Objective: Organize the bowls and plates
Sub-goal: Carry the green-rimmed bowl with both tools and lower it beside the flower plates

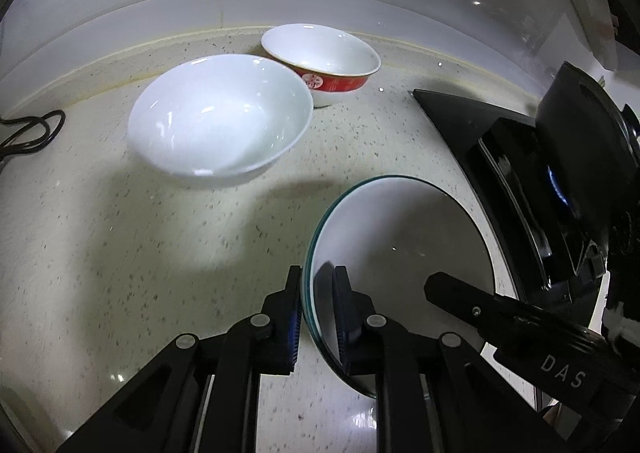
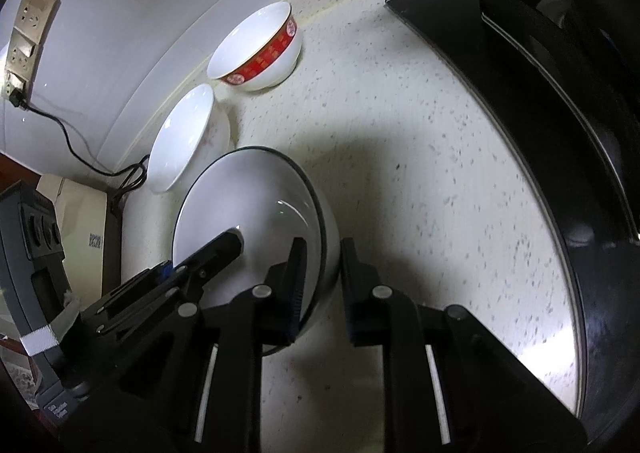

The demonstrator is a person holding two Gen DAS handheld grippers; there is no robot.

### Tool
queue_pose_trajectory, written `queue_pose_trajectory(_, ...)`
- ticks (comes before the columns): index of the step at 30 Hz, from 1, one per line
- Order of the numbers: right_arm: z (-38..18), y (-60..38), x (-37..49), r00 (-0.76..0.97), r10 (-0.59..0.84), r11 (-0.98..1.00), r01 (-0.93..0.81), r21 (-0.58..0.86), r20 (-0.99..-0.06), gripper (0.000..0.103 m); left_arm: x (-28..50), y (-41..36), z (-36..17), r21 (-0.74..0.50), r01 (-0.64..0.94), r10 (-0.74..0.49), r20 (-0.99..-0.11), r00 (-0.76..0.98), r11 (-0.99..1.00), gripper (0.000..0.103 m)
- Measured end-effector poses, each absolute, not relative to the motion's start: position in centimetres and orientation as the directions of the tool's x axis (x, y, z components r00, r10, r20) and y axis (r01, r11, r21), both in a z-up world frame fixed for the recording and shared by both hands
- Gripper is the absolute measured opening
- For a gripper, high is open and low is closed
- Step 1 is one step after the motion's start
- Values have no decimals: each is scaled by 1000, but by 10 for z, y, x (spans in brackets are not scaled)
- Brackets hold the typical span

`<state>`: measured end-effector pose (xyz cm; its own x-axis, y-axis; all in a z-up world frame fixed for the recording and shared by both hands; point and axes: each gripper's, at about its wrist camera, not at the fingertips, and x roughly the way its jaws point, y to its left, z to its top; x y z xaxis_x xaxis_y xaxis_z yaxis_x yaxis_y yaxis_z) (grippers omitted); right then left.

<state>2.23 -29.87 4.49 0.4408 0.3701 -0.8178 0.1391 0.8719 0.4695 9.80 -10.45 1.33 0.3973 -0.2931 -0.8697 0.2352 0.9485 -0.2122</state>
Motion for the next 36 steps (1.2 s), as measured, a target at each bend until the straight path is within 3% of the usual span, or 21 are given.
queue_pose_trajectory(19,60,-262,-15,428,400,884,56,465,-811,20,43,-63,28,-188,200,-260,-859,440,961,15)
queue_pose_trajectory(36,71,-175,-17,366,483,872,-121,474,-795,20,5,30,40,-193,34,-183,-846,501,981,16)
